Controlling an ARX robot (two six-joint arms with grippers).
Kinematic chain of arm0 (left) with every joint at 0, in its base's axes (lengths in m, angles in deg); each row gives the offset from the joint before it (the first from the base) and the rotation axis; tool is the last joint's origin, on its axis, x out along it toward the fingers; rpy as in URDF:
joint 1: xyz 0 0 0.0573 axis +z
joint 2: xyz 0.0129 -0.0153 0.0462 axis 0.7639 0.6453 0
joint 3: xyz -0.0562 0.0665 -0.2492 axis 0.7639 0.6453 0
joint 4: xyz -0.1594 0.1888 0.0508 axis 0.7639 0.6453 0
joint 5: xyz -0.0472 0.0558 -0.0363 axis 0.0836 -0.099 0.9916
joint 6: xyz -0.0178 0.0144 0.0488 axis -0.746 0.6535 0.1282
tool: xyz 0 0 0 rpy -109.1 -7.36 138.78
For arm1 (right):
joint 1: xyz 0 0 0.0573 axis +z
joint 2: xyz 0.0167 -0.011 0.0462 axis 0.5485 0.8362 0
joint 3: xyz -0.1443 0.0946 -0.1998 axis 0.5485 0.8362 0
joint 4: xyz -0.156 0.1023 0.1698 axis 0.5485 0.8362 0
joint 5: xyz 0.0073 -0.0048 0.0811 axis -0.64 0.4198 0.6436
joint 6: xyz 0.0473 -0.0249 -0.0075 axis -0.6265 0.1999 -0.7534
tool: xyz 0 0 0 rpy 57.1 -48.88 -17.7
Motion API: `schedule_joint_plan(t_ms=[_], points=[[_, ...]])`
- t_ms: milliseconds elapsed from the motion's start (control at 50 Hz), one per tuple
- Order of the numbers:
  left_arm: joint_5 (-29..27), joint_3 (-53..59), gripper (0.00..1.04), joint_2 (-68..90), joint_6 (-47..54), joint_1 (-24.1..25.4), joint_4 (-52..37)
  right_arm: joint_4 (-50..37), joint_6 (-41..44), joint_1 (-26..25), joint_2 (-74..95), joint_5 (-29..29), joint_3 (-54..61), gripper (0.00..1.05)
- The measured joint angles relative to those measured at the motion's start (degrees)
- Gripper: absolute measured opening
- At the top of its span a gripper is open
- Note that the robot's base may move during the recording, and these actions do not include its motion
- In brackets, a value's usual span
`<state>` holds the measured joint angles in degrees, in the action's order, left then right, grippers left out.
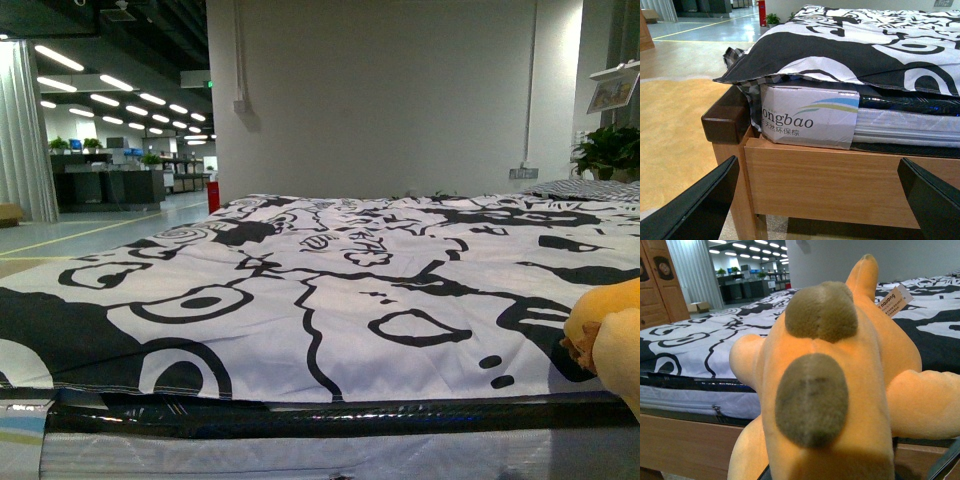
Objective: Put away toys
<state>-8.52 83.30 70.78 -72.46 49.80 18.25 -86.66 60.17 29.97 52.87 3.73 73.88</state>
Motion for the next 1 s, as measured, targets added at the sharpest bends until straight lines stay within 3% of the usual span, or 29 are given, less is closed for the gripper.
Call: schedule_joint_plan(t_ms=[999], points=[[-0.1,0.0,0.98,0.0,0.0,0.0,0.0,-0.1,0.7,0.2,-0.2,-0.3,0.0,0.08]])
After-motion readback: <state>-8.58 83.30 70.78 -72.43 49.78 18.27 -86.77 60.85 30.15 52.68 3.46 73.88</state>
